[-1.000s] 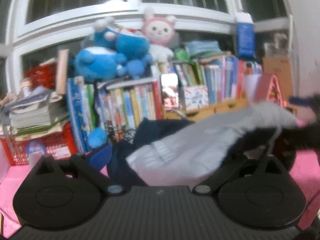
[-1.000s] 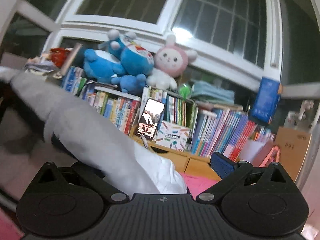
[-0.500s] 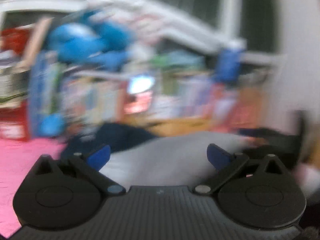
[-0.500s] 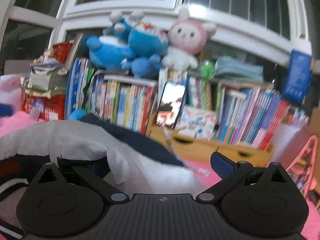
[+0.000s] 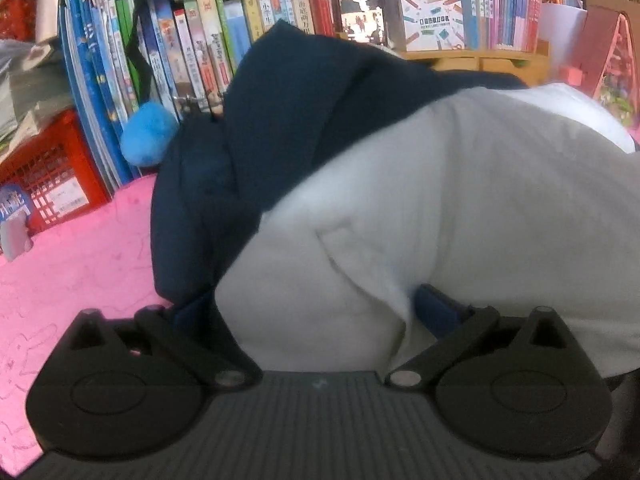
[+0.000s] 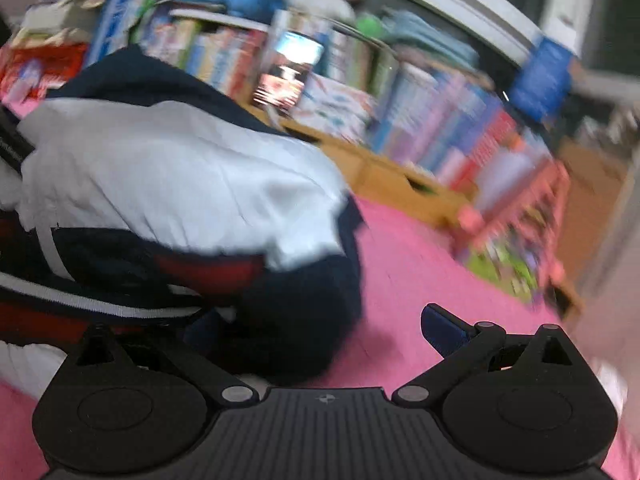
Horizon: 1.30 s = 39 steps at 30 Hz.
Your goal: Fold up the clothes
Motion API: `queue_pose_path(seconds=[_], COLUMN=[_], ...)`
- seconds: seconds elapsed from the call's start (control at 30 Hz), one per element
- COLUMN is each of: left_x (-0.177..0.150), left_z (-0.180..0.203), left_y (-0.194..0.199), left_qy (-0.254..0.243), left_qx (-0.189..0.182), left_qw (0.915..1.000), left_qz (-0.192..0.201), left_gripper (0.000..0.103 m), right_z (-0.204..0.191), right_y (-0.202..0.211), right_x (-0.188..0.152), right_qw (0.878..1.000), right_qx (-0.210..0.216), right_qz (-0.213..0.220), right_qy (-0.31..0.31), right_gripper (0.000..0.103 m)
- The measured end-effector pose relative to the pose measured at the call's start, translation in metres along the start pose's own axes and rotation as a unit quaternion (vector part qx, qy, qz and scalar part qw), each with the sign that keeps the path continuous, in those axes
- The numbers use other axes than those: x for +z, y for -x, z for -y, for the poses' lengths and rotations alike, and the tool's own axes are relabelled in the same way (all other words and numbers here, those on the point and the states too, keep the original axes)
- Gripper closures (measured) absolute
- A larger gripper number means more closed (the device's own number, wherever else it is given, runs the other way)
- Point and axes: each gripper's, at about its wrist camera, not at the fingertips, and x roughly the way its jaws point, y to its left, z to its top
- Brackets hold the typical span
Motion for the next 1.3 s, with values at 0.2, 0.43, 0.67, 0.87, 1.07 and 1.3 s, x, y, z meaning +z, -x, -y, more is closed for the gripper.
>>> queue_pose_path(seconds=[0.2,0.43,0.67,0.87,1.07,1.3], left_x=[-0.003,-0.005,-0.006,-0.037,-0.081,-0.081], left_z=[0.001,0.000,-0.010,0.001,0.018,0.021], left_y=[0.001,0.003,0.057,0.136,0.126,0.134], left_qy=[0.018,0.025,0.027,-0.063,-0.143,-0.131], left_qx=[-0.005,-0.008,-0.032,-0.108,-0.079,-0.071], left_qw=[0.9998,0.9996,0.9981,0.9888,0.9865,0.9886], left_qz=[0.008,0.011,0.045,0.082,-0.006,0.024], left_gripper=[0.000,0.000,0.000,0.000,0.000,0.000], right_z=[0.038,0.075,0.050,-0.030,-0.048,-0.009], right_y=[0.042,0.062,0.084,0.050,0.029,0.029], right_x=[-0.027,-0.054,-0.044,-0.013,0.033,0.059], right_qw=[0.997,0.984,0.997,0.995,0.988,0.991], right_qx=[-0.072,-0.167,-0.036,0.003,-0.010,0.017], right_qz=[-0.009,-0.038,0.026,0.076,0.131,0.131], right_qy=[-0.023,-0.041,-0.056,0.071,0.078,-0.011], right_gripper=[0.000,0.000,0.001,0.001,0.001,0.000])
